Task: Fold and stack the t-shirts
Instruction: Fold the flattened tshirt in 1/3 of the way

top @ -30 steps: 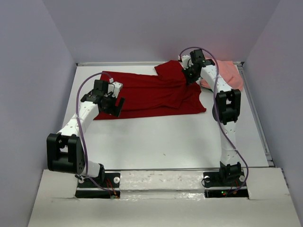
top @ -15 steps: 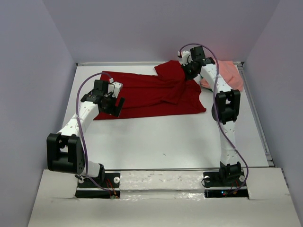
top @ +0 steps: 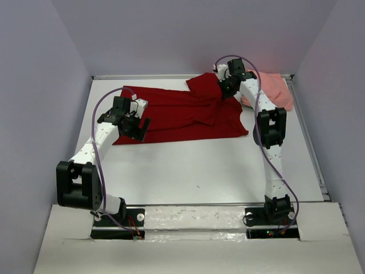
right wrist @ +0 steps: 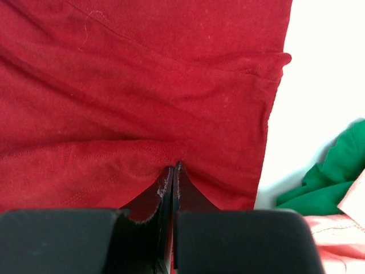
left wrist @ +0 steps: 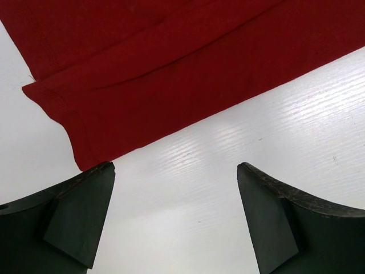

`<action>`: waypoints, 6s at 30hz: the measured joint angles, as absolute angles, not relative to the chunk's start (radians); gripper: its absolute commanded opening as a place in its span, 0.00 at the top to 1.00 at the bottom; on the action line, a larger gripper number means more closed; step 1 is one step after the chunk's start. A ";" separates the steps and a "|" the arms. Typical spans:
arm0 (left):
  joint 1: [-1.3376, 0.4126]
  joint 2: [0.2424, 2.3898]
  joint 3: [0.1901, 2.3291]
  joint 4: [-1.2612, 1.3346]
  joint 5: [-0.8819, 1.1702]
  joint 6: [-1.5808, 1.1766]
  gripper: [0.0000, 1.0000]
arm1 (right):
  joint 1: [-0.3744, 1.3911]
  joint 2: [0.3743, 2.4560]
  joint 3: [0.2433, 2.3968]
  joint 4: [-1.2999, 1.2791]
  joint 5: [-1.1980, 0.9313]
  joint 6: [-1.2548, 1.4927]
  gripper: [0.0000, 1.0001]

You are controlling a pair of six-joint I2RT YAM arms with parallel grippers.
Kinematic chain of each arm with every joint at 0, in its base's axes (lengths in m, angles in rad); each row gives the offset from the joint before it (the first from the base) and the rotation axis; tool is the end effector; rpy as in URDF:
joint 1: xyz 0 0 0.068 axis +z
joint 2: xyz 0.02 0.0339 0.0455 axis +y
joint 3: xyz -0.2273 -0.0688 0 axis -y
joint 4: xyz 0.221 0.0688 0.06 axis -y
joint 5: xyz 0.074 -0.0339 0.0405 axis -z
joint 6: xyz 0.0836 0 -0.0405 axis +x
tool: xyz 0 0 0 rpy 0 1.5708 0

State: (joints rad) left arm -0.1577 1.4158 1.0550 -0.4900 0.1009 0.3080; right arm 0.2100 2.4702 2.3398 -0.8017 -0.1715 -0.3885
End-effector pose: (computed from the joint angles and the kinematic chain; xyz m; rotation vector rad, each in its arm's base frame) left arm 0.3113 -0.0580 0.1980 0.6022 2.3403 -0.0534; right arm 0.5038 0.1220 0.1601 -0.8010 2.3563 0.1397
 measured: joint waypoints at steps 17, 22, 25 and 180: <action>-0.158 1.416 1.055 -0.490 0.101 0.308 0.01 | 0.210 2.531 2.389 -0.799 -0.139 -0.398 0.16; -0.158 1.416 1.055 -0.490 0.101 0.308 0.01 | 0.210 2.531 2.389 -0.798 -0.121 -0.400 0.13; -0.158 1.416 1.055 -0.490 0.101 0.308 0.01 | 0.210 2.527 2.389 -0.798 -0.119 -0.401 0.12; -0.247 1.523 1.087 -0.486 0.151 0.308 0.01 | 0.407 2.400 2.349 -0.851 -0.062 -0.460 1.00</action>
